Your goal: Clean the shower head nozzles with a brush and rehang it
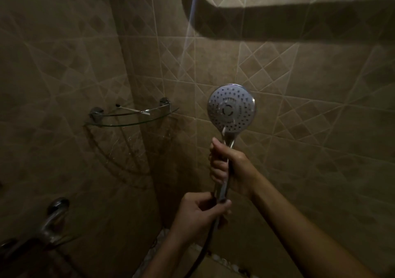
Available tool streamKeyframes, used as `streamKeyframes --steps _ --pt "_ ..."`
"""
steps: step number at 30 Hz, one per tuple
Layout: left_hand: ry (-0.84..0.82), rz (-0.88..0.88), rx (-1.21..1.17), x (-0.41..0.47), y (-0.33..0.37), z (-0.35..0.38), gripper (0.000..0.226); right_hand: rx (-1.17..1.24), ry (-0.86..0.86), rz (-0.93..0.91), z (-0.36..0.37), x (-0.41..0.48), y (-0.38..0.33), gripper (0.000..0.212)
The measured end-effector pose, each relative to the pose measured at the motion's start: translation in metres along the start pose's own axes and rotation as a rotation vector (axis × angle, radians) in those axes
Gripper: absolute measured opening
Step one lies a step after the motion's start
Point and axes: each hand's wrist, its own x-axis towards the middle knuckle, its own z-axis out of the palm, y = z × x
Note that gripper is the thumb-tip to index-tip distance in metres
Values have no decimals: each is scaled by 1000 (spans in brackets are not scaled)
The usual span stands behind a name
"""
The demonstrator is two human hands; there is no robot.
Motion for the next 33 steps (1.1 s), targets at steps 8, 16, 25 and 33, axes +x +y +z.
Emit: streamKeyframes --steps 8,16,25,33 --pt "-652 -330 -540 21 -2 -3 20 227 -298 118 13 30 10 38" --pt "-29 -498 -247 26 -7 -2 34 104 -81 168 18 51 21 44" --pt "320 -284 2 46 -12 -36 21 -203 487 -14 46 91 45 40" --pt "356 -268 259 49 -22 -77 18 -188 740 -116 70 121 69 30"
